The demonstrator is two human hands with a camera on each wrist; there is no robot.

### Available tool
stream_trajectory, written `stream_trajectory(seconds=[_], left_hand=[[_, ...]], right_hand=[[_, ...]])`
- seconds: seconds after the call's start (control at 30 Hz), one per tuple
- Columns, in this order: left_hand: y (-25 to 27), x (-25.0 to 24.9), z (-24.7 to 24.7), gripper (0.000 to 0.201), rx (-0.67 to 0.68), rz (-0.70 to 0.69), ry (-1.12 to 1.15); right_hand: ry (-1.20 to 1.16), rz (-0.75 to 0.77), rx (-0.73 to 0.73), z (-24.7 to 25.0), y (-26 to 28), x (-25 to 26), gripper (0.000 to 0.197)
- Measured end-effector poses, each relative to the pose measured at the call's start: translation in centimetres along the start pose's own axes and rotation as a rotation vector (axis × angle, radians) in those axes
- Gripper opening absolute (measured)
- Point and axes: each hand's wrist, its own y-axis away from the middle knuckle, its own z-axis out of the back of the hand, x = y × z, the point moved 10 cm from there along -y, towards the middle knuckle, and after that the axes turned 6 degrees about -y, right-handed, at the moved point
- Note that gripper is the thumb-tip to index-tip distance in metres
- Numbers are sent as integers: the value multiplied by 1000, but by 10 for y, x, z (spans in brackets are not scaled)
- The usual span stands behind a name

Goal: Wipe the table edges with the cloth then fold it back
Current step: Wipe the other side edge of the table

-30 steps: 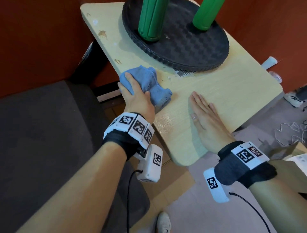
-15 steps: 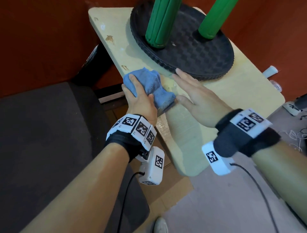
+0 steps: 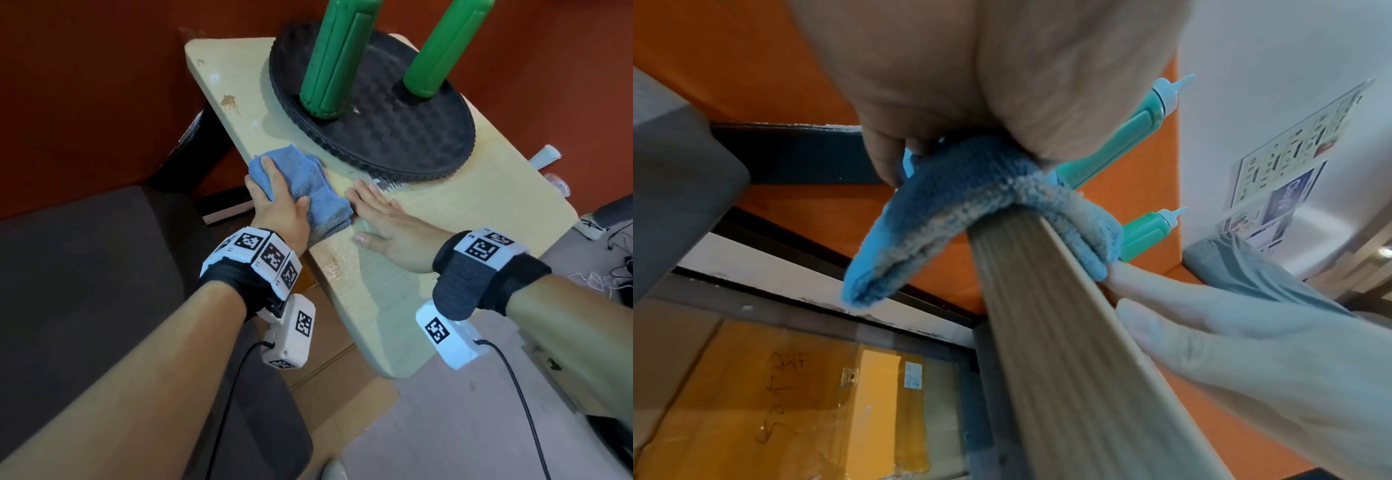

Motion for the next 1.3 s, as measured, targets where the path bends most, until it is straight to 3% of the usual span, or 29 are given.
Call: stream_trajectory(seconds=[0.23,0.5,0.67,0.87,1.03,1.3], left_hand=[[16,1,-10,67,18,30,64],[-19,0,16,68,-82,113,89],[-9,3,5,67,-40,86,93],[-22,1,20,68,-107,104,48],[-5,3,0,69,-20,18,104],[-31,0,27,68,-98,98,58]], right_hand=[[-41,21,-24,-2,-2,0,67],[-25,50,-18,-2,-3,0,68],[-15,44,-24,-4,-4,-1,67],[-7,41,-13,-4,-5,-2,68],[-2,43,-10,-4,-4,-2,67],[4,33,16,-6,-3,-1,67]])
